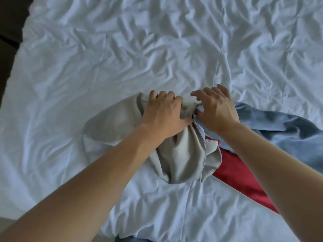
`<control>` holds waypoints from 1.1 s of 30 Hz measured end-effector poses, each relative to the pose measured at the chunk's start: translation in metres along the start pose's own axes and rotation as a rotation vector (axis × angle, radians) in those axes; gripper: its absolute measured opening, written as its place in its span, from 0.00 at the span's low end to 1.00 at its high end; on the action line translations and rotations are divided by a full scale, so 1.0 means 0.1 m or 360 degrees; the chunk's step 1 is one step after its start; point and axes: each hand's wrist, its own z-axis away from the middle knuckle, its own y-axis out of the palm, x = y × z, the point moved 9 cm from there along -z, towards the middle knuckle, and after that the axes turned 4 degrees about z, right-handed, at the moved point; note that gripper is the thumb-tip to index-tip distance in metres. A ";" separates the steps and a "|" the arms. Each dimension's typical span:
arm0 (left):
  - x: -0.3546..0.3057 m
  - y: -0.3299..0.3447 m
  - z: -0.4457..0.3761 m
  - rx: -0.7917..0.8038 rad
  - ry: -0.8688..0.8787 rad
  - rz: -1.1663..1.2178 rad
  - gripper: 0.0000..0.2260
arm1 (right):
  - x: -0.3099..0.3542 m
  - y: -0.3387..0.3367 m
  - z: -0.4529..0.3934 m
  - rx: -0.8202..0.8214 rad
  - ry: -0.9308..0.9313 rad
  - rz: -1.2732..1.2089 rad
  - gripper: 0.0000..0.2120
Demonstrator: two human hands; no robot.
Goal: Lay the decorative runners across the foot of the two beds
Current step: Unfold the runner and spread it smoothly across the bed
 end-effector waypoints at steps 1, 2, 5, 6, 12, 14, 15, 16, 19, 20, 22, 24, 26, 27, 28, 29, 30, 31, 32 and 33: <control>0.07 0.01 0.07 0.0000 -0.0027 -0.0011 0.23 | 0.09 0.00 -0.01 0.0020 -0.0099 -0.0058 0.20; 0.14 0.02 0.13 0.0009 -0.0057 -0.0034 0.22 | 0.22 0.00 -0.01 0.0039 -0.0217 -0.0105 0.21; 0.30 0.04 0.35 -0.0006 -0.0168 -0.0069 0.22 | 0.37 0.05 -0.02 0.0046 -0.0337 -0.0152 0.14; 0.33 0.03 0.43 -0.0034 -0.0193 -0.0055 0.22 | 0.32 0.07 -0.04 0.0039 -0.0276 -0.0141 0.13; 0.52 0.12 0.84 -0.0032 0.0014 0.0048 0.22 | 0.14 0.25 -0.21 0.0060 -0.0059 -0.0050 0.16; 0.51 0.19 0.87 0.0004 0.0128 0.0048 0.22 | 0.18 0.33 -0.23 0.0072 -0.0024 -0.0054 0.16; 0.50 0.21 0.87 0.0010 0.0188 0.0061 0.23 | 0.19 0.36 -0.23 0.0085 -0.0011 -0.0060 0.16; 0.50 0.23 0.87 0.0017 0.0245 0.0076 0.24 | 0.20 0.38 -0.23 0.0099 -0.0001 -0.0058 0.16; 0.47 0.28 0.87 0.0045 0.0425 0.0043 0.31 | 0.20 0.42 -0.23 0.0111 0.0050 -0.0020 0.13; 0.43 0.29 0.88 0.0036 0.0491 0.0045 0.31 | 0.20 0.43 -0.22 0.0107 0.0070 -0.0008 0.12; 0.29 0.28 0.85 -0.0067 0.0608 0.0067 0.25 | 0.22 0.44 -0.21 0.0121 0.0099 0.0028 0.13; 0.15 0.21 0.79 -0.0214 0.0691 0.0061 0.12 | 0.24 0.47 -0.19 0.0151 0.0133 0.0048 0.14; 0.10 0.14 0.76 -0.0335 0.0739 0.0067 0.05 | 0.25 0.44 -0.18 0.0141 0.0162 0.0055 0.14; 0.12 0.12 0.76 -0.0362 0.0754 0.0076 0.05 | 0.25 0.42 -0.19 0.0128 0.0174 0.0060 0.13; 0.15 0.11 0.75 -0.0349 0.0757 0.0096 0.06 | 0.25 0.39 -0.18 0.0114 0.0188 0.0059 0.13; 0.22 0.09 0.73 -0.0317 0.0736 0.0134 0.07 | 0.25 0.37 -0.18 0.0101 0.0207 0.0056 0.12; 0.32 0.07 0.70 -0.0278 0.0669 0.0189 0.07 | 0.24 0.34 -0.18 0.0091 0.0228 0.0053 0.12; 0.47 0.02 0.65 -0.0253 0.0551 0.0258 0.07 | 0.25 0.32 -0.19 0.0086 0.0247 0.0057 0.12; 0.65 -0.05 0.59 -0.0235 0.0392 0.0344 0.07 | 0.25 0.31 -0.20 0.0089 0.0262 0.0064 0.12; 0.87 -0.12 0.51 -0.0231 0.0209 0.0433 0.06 | 0.26 0.29 -0.21 0.0104 0.0272 0.0071 0.11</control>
